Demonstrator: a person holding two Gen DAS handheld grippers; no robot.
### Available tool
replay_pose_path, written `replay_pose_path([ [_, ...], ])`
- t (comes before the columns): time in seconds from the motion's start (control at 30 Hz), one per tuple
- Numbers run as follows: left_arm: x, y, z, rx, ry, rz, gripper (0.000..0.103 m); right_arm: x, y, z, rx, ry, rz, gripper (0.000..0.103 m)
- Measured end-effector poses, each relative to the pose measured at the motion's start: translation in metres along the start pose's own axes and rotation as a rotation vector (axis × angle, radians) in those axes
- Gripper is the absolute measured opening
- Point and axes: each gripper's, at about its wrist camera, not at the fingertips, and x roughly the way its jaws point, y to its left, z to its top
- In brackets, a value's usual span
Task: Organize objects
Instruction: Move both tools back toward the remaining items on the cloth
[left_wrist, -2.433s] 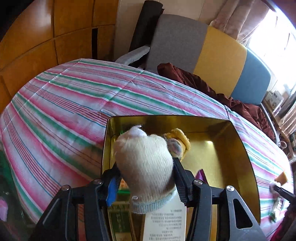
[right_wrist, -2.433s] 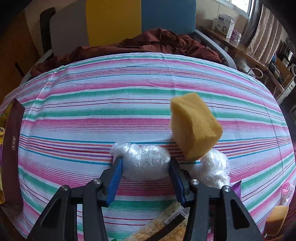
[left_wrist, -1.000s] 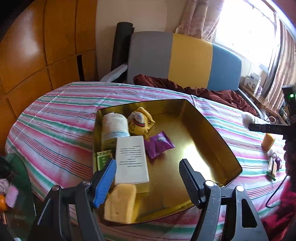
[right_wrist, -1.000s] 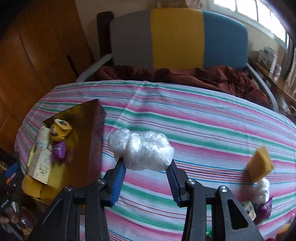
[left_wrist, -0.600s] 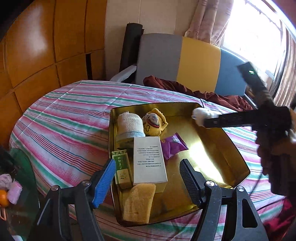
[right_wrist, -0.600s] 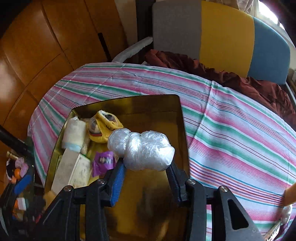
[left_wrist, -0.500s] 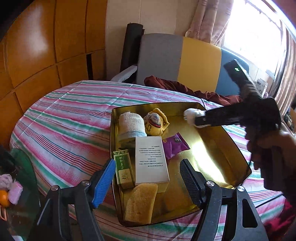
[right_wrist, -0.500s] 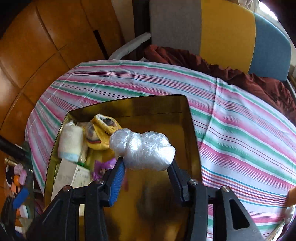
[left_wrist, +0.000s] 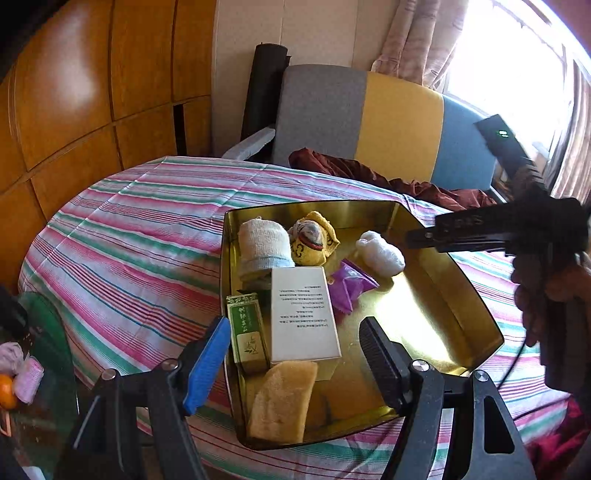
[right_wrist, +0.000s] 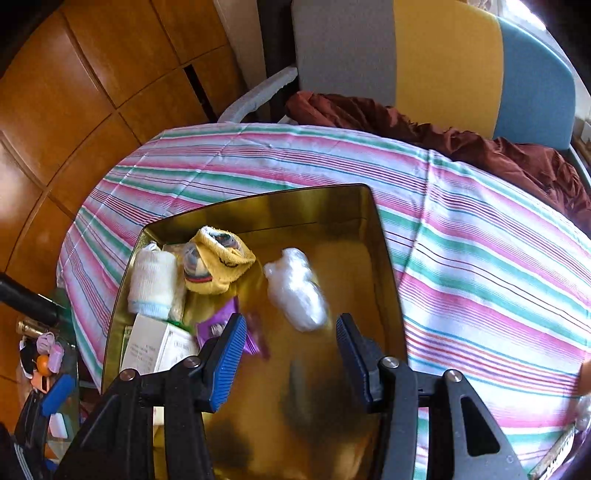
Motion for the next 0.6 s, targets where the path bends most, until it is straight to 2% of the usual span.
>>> replay_pose_path([
  [0.37,-0.004,-0.026,-0.006,0.063,0.009,-0.024,0.075,-0.046,-0.054,-0.04,0.094,-0.069,-0.051,0.051],
  [0.6,-0.002,-0.049,-0.008,0.116,0.024,-0.05,0.075,-0.068,-0.108,-0.066,0.188,-0.085,-0.095,0.051],
])
